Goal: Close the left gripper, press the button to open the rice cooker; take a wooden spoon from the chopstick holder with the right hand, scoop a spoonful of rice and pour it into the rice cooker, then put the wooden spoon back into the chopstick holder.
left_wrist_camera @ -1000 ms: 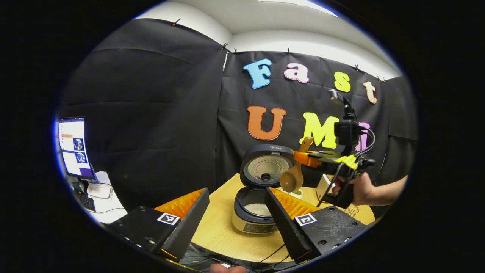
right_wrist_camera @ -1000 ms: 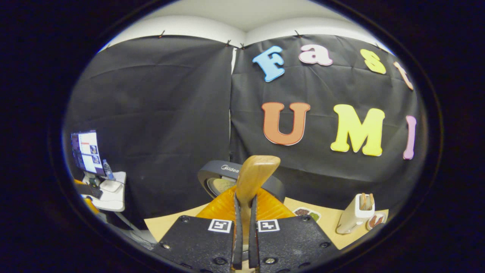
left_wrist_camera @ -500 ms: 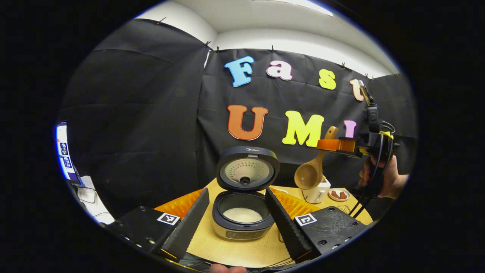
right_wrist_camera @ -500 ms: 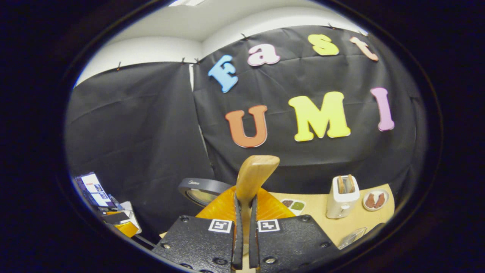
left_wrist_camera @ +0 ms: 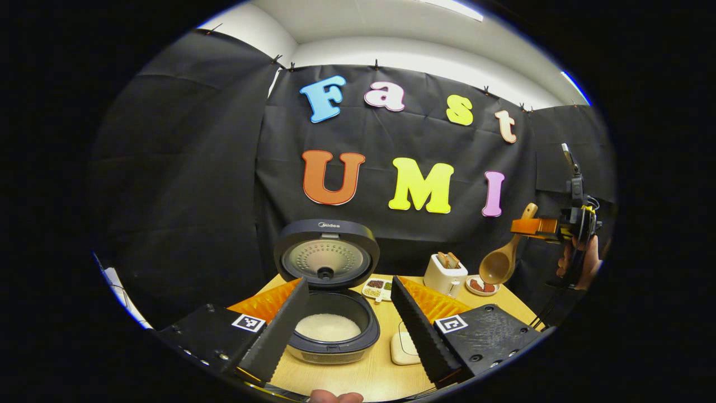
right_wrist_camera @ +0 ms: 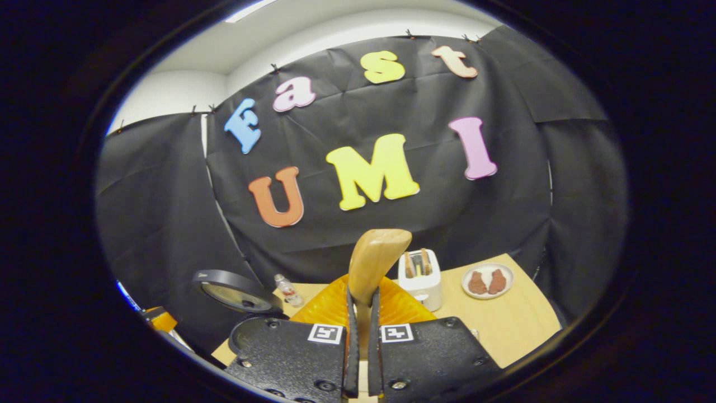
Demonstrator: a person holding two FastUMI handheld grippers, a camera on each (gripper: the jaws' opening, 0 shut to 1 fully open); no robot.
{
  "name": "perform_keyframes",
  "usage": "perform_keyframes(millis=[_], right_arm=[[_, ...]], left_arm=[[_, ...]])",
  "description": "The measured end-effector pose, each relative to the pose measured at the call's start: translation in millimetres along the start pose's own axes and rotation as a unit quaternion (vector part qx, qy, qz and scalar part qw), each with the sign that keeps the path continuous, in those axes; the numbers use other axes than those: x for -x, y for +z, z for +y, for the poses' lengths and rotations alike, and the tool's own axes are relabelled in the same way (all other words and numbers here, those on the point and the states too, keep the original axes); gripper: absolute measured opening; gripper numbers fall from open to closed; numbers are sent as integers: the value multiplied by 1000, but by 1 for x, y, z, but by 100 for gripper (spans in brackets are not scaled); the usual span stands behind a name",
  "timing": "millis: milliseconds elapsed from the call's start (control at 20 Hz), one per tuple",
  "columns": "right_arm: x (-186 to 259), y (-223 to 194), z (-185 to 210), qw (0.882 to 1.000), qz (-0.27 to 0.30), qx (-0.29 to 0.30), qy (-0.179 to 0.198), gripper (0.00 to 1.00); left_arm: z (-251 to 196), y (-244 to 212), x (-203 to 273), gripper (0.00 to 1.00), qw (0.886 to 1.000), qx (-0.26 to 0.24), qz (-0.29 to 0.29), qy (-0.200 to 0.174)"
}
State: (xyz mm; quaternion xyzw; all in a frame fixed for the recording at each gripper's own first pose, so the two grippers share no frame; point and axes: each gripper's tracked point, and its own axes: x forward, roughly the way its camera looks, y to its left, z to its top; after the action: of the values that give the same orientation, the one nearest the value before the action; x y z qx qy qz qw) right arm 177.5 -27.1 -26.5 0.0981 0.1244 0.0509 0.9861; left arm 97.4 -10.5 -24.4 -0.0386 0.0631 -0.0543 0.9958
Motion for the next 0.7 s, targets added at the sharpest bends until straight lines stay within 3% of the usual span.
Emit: perform_keyframes(millis=[450, 700], right_arm=[[-21, -59, -133, 992, 45, -31, -110, 12], [-44, -101, -182, 985, 68, -49, -148, 12]], left_arm=[[-29, 0, -24, 95, 1000, -2, 16, -7], [-41, 0, -39, 95, 1000, -11, 27, -4]])
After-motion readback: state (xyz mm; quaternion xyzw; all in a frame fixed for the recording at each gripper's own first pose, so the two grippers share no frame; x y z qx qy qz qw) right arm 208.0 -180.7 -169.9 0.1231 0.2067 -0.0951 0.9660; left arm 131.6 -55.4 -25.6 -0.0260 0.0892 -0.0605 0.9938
